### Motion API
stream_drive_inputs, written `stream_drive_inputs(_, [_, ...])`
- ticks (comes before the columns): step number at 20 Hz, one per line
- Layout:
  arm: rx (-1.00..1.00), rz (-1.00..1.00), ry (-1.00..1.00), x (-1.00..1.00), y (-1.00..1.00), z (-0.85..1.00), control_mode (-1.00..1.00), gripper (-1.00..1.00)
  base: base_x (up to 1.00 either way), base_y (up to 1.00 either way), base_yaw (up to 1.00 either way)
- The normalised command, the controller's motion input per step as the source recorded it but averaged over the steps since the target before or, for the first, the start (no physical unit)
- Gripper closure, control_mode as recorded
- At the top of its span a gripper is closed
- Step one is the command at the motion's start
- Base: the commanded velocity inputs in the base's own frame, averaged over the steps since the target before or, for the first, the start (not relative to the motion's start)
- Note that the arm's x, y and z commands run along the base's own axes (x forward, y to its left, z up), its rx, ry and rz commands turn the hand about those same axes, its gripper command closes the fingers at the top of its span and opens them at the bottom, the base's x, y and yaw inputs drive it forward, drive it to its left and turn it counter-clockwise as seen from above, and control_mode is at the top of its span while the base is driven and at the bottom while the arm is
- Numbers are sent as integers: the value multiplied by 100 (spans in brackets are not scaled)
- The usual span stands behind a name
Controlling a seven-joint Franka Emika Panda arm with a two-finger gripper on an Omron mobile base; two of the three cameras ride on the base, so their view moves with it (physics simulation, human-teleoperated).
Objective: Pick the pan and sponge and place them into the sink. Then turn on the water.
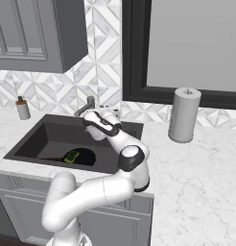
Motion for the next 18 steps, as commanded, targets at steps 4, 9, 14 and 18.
stream_drive_inputs(4, [0,10,0,26,0,-18,-100,-100,0,0,0])
stream_drive_inputs(9, [0,3,0,22,0,-16,-100,-100,0,0,0])
stream_drive_inputs(14, [0,0,0,11,0,-12,-100,-100,0,0,0])
stream_drive_inputs(18, [0,0,1,19,0,-5,-100,-100,0,0,0])
